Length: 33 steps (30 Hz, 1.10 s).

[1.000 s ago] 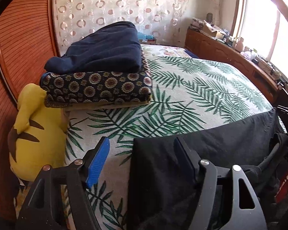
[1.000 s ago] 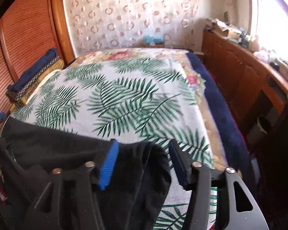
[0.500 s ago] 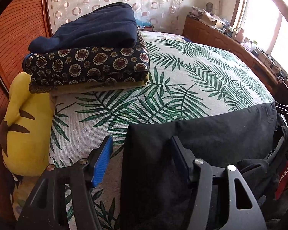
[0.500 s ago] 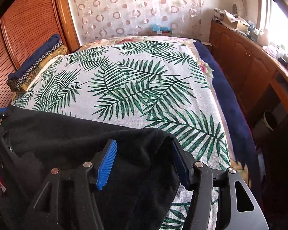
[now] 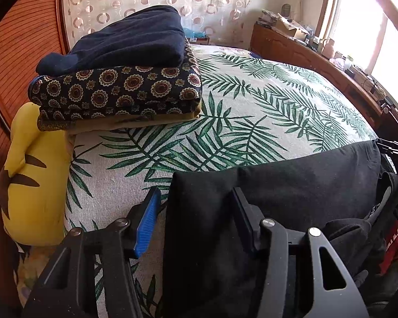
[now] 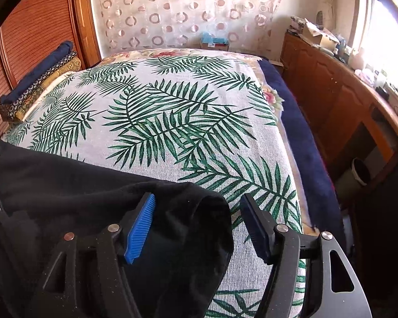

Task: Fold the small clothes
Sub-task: 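Lift the hem with both grippers and carry it toward the collar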

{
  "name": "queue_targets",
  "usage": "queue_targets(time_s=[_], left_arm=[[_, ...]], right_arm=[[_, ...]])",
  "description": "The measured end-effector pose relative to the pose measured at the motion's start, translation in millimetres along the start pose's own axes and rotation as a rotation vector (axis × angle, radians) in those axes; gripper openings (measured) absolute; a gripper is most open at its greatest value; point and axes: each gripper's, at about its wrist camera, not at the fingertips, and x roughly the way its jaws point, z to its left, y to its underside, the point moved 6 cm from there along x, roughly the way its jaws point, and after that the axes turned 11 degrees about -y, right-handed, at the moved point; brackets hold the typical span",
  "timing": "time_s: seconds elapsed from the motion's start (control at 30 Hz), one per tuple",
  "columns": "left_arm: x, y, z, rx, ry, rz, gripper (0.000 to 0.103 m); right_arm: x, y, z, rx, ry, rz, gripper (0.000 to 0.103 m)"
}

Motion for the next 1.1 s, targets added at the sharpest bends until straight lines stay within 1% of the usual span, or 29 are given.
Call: queue_targets(time_s=[0.1, 0.13, 0.17, 0.2, 0.23, 0.27, 0.33, 0.37, 0.43, 0.53, 0.57, 0.7, 0.77, 0.83, 0.93, 1.0, 1.1], left_arm=[[0.3, -0.1, 0.0, -0.004, 0.006, 0.005, 0.054], [-0.3, -0.2, -0.6, -0.004, 0.018, 0.009, 0.048], [-1.5, -0.5, -1.6, -0.004, 0.039, 0.013, 0.036], [-2.7, -0.8, -3.4, -0.008, 0.074, 0.021, 0.030], [-3.7, -1.2, -4.4, -0.011, 0.089, 0.024, 0.021], [-5.5, -1.8, -5.8, -0.005, 0.086, 0.022, 0.014], [-14.6, -5.7, -8.4, 0.002, 0.077, -0.001, 0.013], [-27.2, -11.8, -7.9, -0.021, 0.084, -0.038, 0.012], [-59.6, -26.8, -9.7, -0.052, 0.140, -0.121, 0.011], [-104.3, -48.7, -16.7, -0.043, 0.160, -0.230, 0.011], [-125.1, -57.1, -19.0, -0.040, 0.163, -0.279, 0.010], [-191.6, -82.5, -19.9, -0.037, 0.206, -0.428, 0.010], [-221.1, -94.8, -13.7, -0.047, 0.214, -0.496, 0.010], [-243.7, -105.5, -6.9, -0.055, 0.202, -0.553, 0.010], [-263.7, -116.4, 4.1, -0.062, 0.187, -0.604, 0.010], [-270.2, -122.0, 8.1, -0.070, 0.173, -0.630, 0.010], [-284.0, -124.5, 13.1, -0.087, 0.190, -0.662, 0.010]], right_arm=[[0.5, 0.2, 0.1, 0.005, -0.024, -0.011, 0.068], [0.2, 0.7, 1.1, 0.000, -0.040, -0.016, 0.065], [0.0, 1.9, 5.8, -0.015, -0.064, -0.023, 0.059], [-0.6, 2.7, 10.6, -0.032, -0.086, -0.030, 0.035], [-1.2, 3.7, 15.6, -0.042, -0.113, -0.030, 0.014], [-1.5, 5.0, 19.9, -0.039, -0.147, -0.025, 0.014], [-6.4, 6.4, 24.0, -0.045, -0.164, -0.032, 0.012], [-12.6, 5.3, 26.6, -0.044, -0.176, -0.046, 0.011], [-41.5, -4.0, 32.9, -0.042, -0.201, -0.134, 0.011], [-91.0, -20.0, 44.4, -0.057, -0.230, -0.243, 0.011], [-111.3, -27.2, 50.4, -0.071, -0.238, -0.282, 0.011], [-177.6, -45.4, 72.0, -0.144, -0.261, -0.391, 0.010], [-208.3, -53.6, 82.5, -0.187, -0.244, -0.439, 0.010], [-232.2, -59.2, 87.5, -0.218, -0.220, -0.474, 0.010], [-264.2, -71.7, 93.2, -0.256, -0.182, -0.526, 0.010], [-279.1, -78.3, 94.3, -0.272, -0.156, -0.552, 0.010], [-295.7, -84.0, 94.3, -0.271, -0.131, -0.591, 0.010]])
